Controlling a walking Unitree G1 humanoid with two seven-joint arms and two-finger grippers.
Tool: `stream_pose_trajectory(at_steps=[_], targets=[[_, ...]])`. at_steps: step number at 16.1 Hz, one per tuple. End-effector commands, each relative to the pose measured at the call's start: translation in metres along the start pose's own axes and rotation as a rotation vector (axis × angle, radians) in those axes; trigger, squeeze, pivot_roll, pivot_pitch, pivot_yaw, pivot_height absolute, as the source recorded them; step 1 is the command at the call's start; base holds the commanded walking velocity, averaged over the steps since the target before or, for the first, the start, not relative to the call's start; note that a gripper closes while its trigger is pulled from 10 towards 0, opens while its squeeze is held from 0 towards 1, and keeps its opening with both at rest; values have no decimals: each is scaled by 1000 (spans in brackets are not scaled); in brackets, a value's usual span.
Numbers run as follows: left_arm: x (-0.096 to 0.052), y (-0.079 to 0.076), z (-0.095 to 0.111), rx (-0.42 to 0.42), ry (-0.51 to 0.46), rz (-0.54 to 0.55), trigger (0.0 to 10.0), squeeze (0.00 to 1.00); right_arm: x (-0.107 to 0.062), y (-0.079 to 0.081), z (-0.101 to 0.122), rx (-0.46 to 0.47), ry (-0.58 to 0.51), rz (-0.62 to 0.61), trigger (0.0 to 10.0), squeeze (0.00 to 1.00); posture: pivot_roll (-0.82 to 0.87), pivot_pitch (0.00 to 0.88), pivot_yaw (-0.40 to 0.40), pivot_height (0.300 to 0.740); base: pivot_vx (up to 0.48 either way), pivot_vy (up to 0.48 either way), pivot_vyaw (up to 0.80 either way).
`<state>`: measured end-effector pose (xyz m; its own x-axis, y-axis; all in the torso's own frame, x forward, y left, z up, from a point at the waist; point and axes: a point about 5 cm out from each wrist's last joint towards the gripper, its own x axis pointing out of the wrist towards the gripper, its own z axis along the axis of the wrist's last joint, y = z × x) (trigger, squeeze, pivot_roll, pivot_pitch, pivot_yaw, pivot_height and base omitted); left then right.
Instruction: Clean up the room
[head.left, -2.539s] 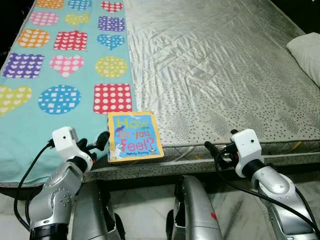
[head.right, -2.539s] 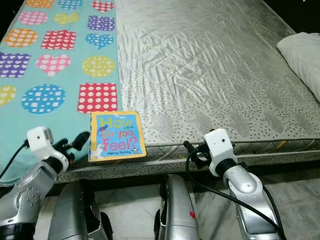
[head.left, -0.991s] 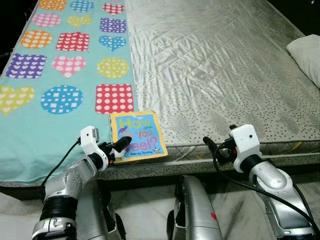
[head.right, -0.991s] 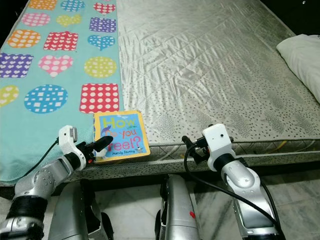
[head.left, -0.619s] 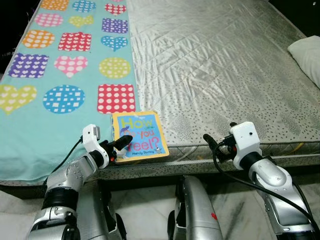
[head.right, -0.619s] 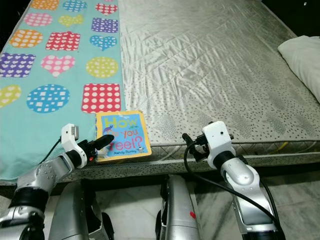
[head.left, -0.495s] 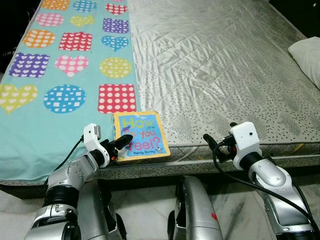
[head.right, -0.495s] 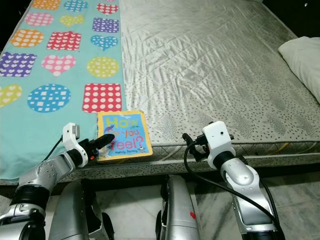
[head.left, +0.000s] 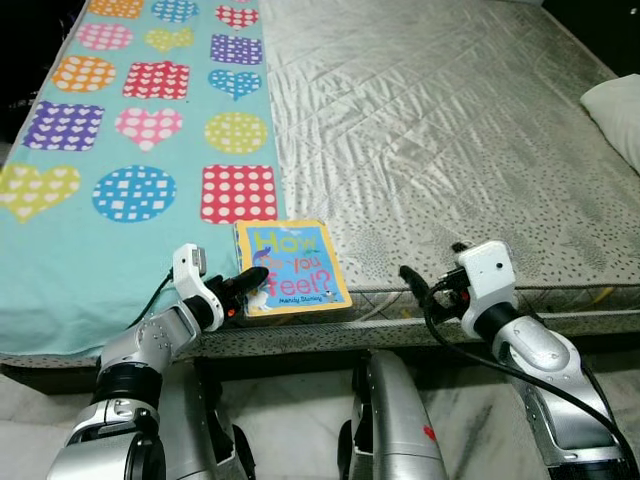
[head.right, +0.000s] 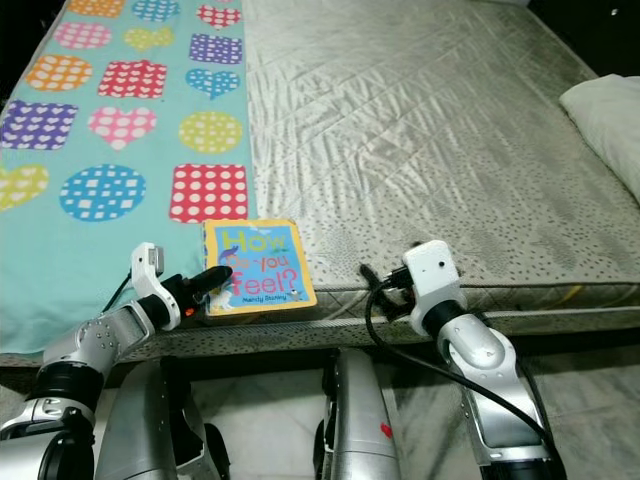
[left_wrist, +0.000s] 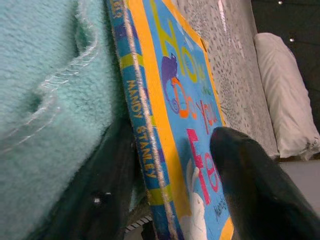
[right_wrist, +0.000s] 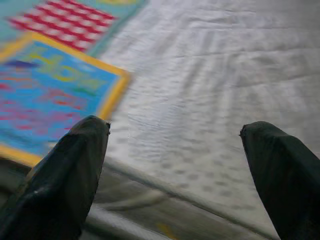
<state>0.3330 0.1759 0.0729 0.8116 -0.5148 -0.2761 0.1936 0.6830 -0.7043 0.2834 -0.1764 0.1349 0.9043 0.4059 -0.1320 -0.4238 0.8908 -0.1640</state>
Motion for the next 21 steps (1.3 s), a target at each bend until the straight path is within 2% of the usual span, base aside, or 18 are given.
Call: stream_pose_trajectory(at_steps=[1, 2, 5, 10, 18, 19, 20, 21], targets=[[4, -3, -6, -2, 27, -17, 0, 0, -7, 7, -1, 49, 26, 120, 10000, 0, -173, 135, -119, 515, 0, 0, 0], [4, -3, -5, 3, 22, -14, 0, 0, -10, 11, -2, 49, 42, 173, 10000, 0, -173, 135, -119, 515, 0, 0, 0], [4, -2, -1, 14, -3, -5, 0, 0, -14, 9, -9, 36, 76, 181, 10000, 0, -177, 134, -119, 515, 0, 0, 0], [2, -7, 20, 106, -161, 26, 0, 0, -11, 8, -8, 16, 78, 183, 10000, 0, -167, 124, -117, 515, 0, 0, 0], [1, -11, 28, 126, -220, -1, 0, 0, -4, 7, -3, 3, 49, 151, 10000, 0, -157, 103, -111, 515, 0, 0, 0], [-4, -19, 40, 181, -330, 5, 0, 0, -2, 4, 2, 33, 23, 105, 10000, 0, -159, 90, -96, 515, 0, 0, 0], [-9, -24, 46, 208, -389, 16, 1569, 0, 0, 1, 4, 55, 12, 76, 10000, 0, -155, 85, -92, 515, 0, 0, 0], [-15, -30, 48, 227, -428, 19, 10000, 0, 1, -1, 5, 92, 3, 39, 10000, 0, -150, 80, -88, 515, 0, 0, 0]])
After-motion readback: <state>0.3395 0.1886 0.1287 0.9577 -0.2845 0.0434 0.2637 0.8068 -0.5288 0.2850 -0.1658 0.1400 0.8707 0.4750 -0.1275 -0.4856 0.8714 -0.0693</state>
